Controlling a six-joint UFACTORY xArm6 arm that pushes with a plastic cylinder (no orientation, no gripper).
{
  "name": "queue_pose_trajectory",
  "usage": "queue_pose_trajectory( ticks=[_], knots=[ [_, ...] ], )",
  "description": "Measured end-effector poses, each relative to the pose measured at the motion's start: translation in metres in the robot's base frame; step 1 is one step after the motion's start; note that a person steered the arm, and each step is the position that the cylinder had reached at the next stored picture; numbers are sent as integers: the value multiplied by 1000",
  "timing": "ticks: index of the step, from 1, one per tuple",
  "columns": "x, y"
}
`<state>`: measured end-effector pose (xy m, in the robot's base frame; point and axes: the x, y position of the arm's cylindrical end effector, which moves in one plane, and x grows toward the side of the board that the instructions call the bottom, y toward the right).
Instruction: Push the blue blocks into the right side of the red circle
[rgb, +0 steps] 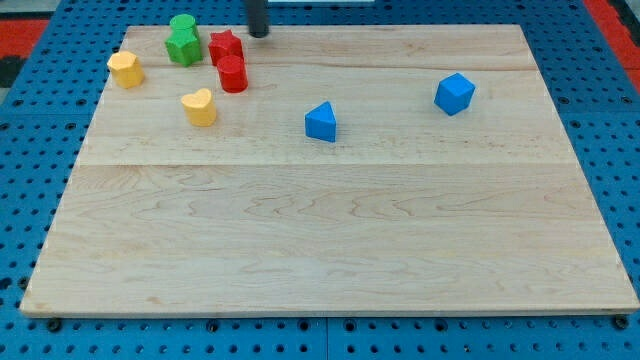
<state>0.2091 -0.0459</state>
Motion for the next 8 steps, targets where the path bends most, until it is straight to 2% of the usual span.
queue_pose_trajectory(
  ticks=[2, 3, 4, 5, 6, 7, 8],
  knots=[
    [46, 268],
    [100, 302],
    [111, 234],
    [132, 203],
    [152, 212],
    [143, 153],
    [124, 64]
  ],
)
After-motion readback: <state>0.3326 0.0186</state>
